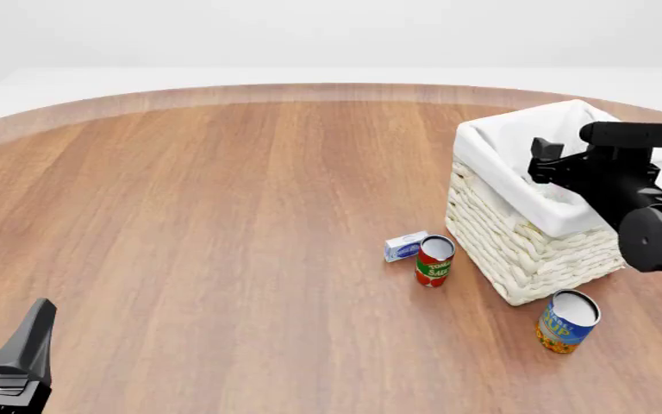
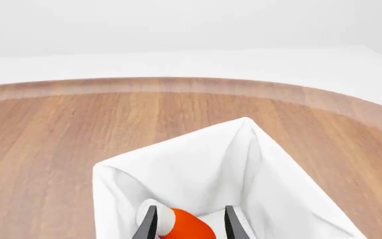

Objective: Pick up the ketchup, and put it in the basket.

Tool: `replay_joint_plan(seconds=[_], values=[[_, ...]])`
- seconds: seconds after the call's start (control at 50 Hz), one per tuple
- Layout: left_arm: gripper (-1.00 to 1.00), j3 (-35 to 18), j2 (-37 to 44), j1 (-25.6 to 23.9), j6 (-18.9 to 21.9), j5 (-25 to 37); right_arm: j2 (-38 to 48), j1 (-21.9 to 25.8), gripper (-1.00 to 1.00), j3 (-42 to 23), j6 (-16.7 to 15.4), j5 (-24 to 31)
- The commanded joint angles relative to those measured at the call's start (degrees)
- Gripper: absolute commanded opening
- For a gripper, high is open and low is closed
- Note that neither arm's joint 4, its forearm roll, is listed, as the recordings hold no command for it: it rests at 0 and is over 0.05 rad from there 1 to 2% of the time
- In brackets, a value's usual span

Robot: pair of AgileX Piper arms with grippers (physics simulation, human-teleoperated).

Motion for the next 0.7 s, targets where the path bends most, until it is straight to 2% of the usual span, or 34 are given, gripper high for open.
replay_joint_plan(seconds=[0.02,0.4,0.7], values=[[1.0,0.0,0.0,0.0,0.0,0.0,-3.2,0.4,1.0,2.7,0.2,-1.7],[1.0,0.0,0.0,0.0,0.0,0.0,-9.1,2.0,1.0,8.2,-0.7,-6.2],[1.0,0.0,0.0,0.0,0.0,0.0,-13.4,8.8,1.0,12.7,-0.7,-12.2]])
